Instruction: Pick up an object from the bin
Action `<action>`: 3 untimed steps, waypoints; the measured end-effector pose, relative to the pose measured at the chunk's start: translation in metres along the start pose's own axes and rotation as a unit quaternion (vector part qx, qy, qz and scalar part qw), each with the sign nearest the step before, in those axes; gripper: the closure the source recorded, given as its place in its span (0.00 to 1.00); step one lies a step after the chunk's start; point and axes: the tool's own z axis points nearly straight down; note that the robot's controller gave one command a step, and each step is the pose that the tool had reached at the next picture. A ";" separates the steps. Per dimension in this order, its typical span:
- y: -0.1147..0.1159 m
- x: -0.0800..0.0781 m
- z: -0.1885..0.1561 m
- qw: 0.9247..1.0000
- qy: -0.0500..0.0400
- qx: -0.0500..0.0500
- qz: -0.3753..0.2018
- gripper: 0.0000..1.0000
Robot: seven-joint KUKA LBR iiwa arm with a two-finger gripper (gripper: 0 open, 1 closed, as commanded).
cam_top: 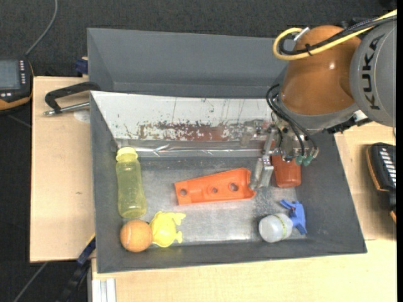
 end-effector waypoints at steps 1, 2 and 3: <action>0.000 -0.002 -0.005 1.000 -0.005 0.000 0.000 0.00; 0.058 0.003 0.052 0.999 -0.003 0.000 -0.047 0.00; 0.105 0.004 0.097 0.998 0.000 -0.001 -0.059 0.00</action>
Offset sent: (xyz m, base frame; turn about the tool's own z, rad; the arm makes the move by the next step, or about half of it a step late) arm -0.0066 0.0741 -0.0691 -0.1199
